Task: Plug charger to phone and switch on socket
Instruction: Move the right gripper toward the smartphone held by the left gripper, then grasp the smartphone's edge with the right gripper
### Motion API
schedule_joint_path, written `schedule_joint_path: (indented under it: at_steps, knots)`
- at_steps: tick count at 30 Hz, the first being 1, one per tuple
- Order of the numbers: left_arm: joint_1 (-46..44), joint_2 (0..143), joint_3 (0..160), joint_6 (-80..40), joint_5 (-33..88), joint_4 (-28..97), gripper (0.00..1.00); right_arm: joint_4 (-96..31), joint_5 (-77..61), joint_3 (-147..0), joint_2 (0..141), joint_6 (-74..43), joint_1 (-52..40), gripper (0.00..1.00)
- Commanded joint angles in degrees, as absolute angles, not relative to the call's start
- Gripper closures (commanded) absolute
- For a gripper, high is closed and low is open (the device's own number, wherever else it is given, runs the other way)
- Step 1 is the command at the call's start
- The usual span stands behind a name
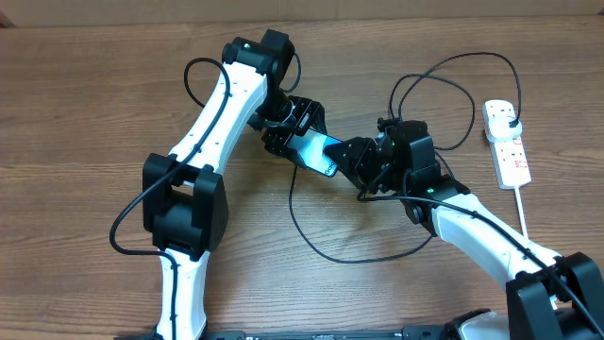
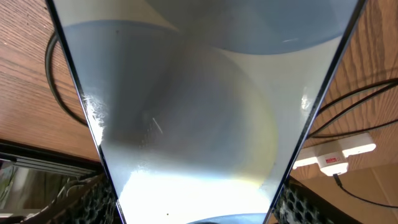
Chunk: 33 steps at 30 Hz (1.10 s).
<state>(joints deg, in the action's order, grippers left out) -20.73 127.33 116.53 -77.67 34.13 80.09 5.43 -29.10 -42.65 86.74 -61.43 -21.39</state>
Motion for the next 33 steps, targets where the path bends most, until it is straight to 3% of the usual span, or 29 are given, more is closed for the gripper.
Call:
schedule_joint_path:
  at_steps: [1, 33]
  knots:
    - [-21.65, 127.17, 117.91, -78.24, 36.05, 80.34, 0.42, 6.55, -27.66, -43.68, 87.02, -61.52, -22.52, 0.62]
    - [-22.2, 127.17, 117.91, -78.41, 36.05, 80.31, 0.41, 7.64, -24.45, -43.68, 87.05, -61.52, -24.16, 0.88]
